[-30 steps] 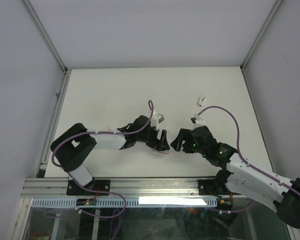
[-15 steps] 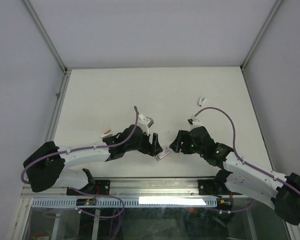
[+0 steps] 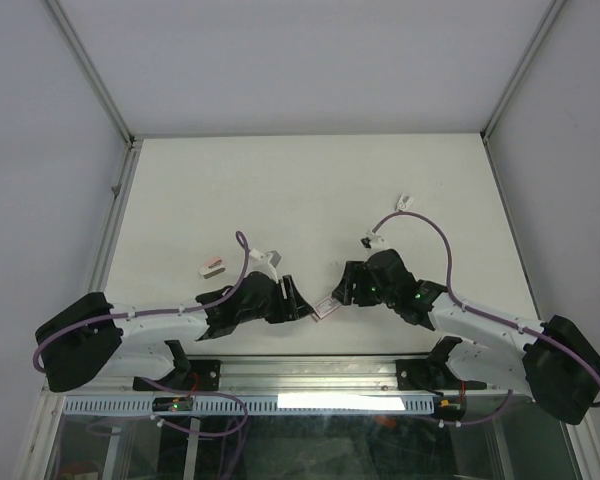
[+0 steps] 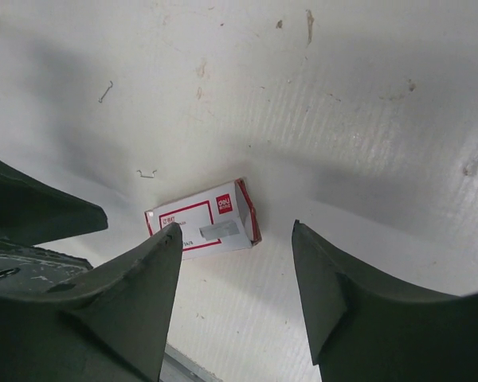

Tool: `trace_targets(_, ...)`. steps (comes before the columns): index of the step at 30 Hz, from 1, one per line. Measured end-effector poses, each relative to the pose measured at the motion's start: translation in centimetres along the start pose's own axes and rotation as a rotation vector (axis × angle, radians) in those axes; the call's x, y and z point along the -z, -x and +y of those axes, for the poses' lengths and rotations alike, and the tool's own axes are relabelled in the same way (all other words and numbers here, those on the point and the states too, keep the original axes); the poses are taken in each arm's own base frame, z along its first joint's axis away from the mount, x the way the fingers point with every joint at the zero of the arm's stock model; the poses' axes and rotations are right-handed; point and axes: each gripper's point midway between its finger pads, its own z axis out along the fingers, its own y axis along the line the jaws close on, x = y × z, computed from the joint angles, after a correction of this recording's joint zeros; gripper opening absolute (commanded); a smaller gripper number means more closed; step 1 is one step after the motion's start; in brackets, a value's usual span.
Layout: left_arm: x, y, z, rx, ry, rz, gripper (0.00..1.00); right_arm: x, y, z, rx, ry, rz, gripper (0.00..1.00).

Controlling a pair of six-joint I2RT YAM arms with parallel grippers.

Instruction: Load the staples into the stapler

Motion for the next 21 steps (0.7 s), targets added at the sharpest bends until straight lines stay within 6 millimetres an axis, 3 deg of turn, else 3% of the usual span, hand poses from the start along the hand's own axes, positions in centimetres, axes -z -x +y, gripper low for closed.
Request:
trace_targets(6, -1.1, -0.6, 0.6, 0.052, 0.026, 0.017, 0.43, -0.1, 0.7, 0.7, -0.009, 0.027, -0.028, 0.6)
trace_targets(12, -1.8, -1.1, 1.4, 0.064, 0.057, 0.033, 0.4, -0.2, 1.0, 0.9, -0.012, 0.035, -0.039, 0.6)
trace_targets(21, -2.8, -1.1, 1.2, 0.069, 0.066, 0.037, 0.3, -0.3, 1.1, 1.0, -0.011, 0.04, -0.042, 0.6)
